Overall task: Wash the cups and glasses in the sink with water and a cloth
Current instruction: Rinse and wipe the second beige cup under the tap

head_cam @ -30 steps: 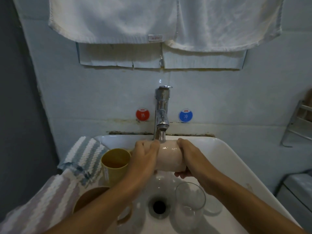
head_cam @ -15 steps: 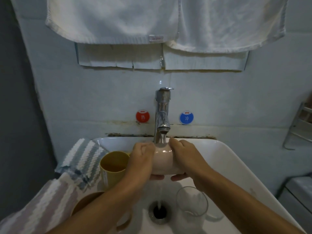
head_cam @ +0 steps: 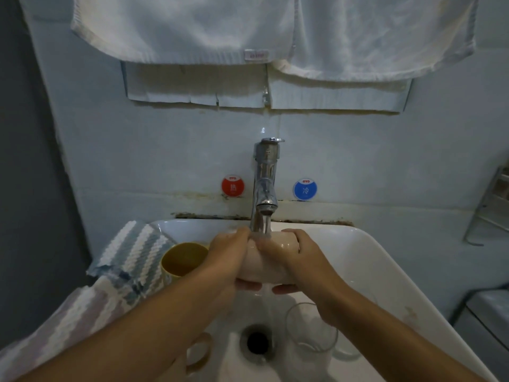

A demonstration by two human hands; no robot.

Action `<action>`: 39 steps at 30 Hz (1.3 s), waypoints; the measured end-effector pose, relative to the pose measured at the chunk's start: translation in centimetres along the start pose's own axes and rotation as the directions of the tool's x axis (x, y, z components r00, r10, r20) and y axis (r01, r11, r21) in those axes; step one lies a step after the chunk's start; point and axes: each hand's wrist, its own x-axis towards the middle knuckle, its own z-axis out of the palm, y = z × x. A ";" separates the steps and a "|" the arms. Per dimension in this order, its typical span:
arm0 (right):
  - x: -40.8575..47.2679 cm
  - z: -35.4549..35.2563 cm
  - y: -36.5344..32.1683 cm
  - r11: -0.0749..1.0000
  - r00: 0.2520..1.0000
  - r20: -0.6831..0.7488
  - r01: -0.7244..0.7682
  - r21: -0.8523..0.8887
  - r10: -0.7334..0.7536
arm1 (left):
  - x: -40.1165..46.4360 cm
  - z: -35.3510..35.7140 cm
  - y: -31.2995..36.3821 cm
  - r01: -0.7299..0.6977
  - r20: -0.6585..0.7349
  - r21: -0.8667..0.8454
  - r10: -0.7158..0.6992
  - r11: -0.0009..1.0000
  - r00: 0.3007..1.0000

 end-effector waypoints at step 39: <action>0.2 0.3 0.7 0.994 0.995 -0.092 -0.017 0.111 0.027 | -2.4 -0.9 -1.1 -0.206 0.091 0.011 0.204 0.979 0.975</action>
